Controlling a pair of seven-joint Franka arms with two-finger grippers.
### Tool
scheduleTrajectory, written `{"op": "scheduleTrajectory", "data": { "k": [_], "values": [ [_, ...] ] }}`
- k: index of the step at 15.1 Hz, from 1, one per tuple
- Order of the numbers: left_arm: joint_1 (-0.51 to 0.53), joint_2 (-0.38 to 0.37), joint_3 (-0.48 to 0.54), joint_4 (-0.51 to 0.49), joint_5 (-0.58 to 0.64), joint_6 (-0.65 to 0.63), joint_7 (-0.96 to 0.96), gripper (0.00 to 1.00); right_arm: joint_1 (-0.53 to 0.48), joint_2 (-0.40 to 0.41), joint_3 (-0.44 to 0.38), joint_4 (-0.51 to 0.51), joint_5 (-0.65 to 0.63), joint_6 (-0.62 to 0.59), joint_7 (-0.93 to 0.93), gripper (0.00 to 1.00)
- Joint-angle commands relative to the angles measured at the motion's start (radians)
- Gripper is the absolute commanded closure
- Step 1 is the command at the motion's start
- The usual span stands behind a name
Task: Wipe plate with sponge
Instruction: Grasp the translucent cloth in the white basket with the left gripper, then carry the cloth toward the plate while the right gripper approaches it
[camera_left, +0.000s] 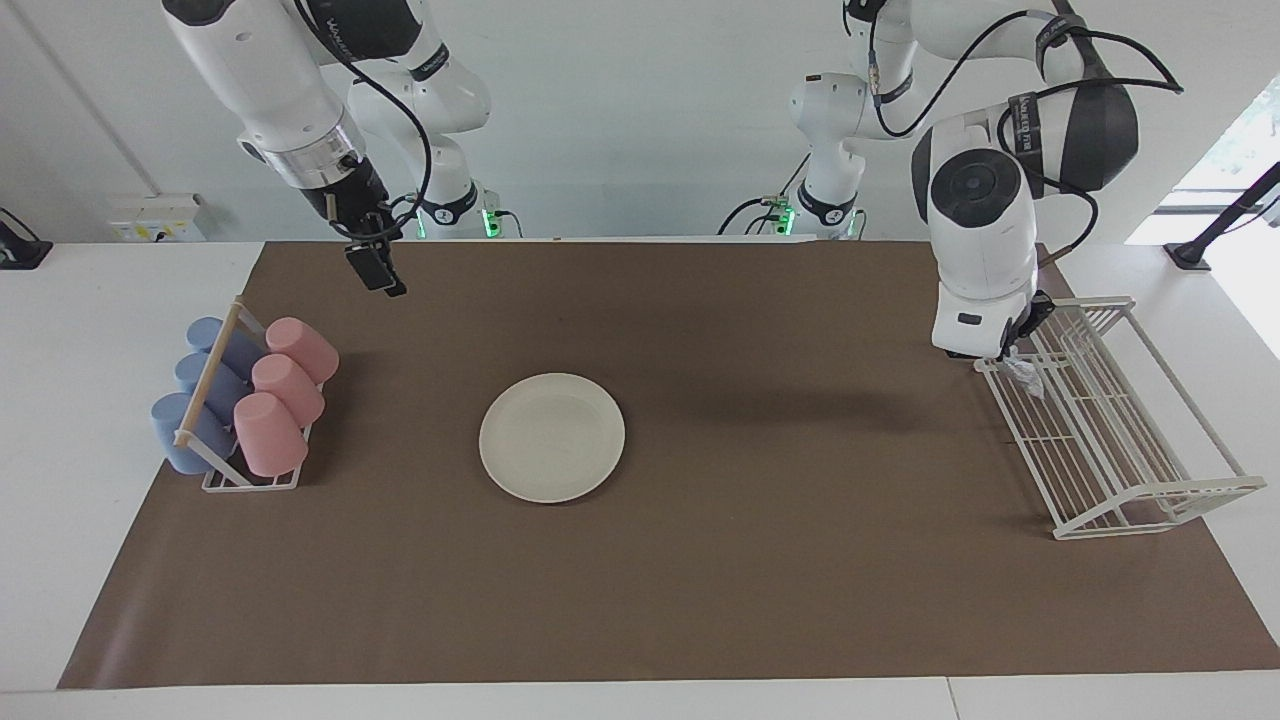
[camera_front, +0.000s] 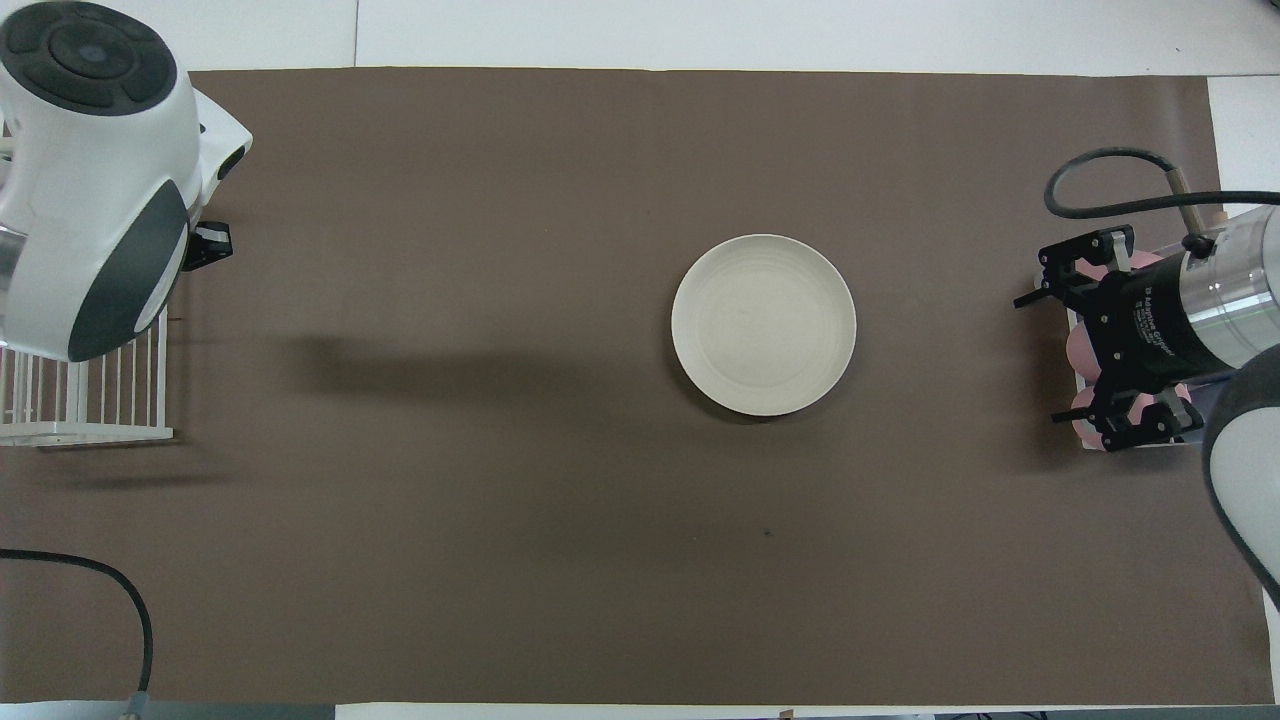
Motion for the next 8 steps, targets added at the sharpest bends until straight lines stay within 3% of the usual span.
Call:
{"op": "scheduleTrajectory", "data": {
  "k": [1, 4, 8],
  "values": [
    [0.003, -0.013, 0.020, 0.054, -0.258, -0.038, 0.001, 1.00, 0.014, -0.014, 0.025, 0.009, 0.011, -0.019, 0.065, 0.00],
    [0.044, -0.049, 0.030, 0.046, -0.561, -0.022, -0.008, 1.00, 0.072, -0.012, 0.034, 0.022, 0.009, -0.019, 0.130, 0.00],
    [0.068, -0.082, 0.030, -0.035, -0.826, 0.010, -0.002, 1.00, 0.078, -0.015, 0.037, 0.017, 0.011, -0.033, 0.133, 0.00]
  ]
}}
